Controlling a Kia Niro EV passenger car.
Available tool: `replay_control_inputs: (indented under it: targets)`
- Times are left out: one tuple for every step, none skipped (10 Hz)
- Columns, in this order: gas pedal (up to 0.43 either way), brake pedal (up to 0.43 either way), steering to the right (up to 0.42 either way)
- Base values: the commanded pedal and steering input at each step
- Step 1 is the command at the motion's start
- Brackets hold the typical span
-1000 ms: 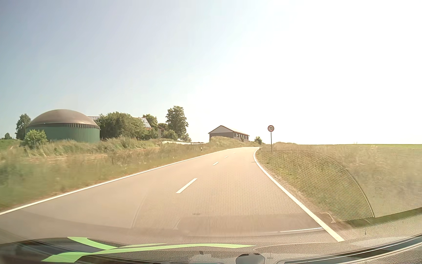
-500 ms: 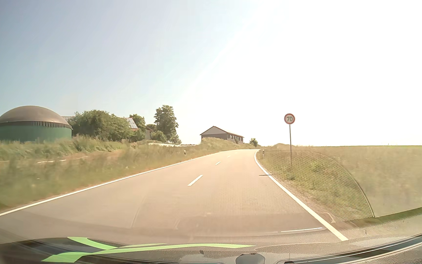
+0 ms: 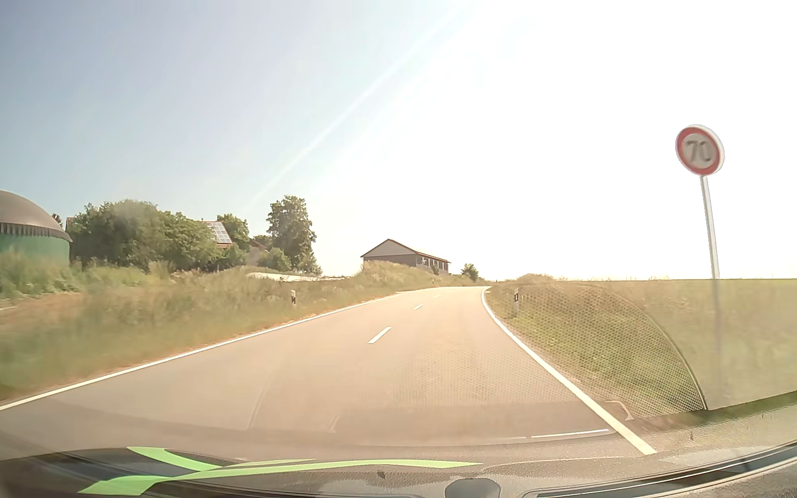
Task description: Follow the waypoints while adhering to traffic rules and regulations
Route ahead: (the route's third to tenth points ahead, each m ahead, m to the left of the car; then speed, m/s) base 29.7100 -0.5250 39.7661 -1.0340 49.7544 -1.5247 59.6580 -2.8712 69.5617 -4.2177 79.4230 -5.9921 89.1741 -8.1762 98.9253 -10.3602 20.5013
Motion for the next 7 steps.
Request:
replay_control_inputs:
  targets:
    - [0.157,0.0,0.01]
    - [0.157,0.0,0.01]
    - [0.138,0.0,0.01]
    - [0.11,0.0,0.01]
    - [0.098,0.0,0.01]
    - [0.098,0.0,0.01]
    - [0.098,0.0,0.01]
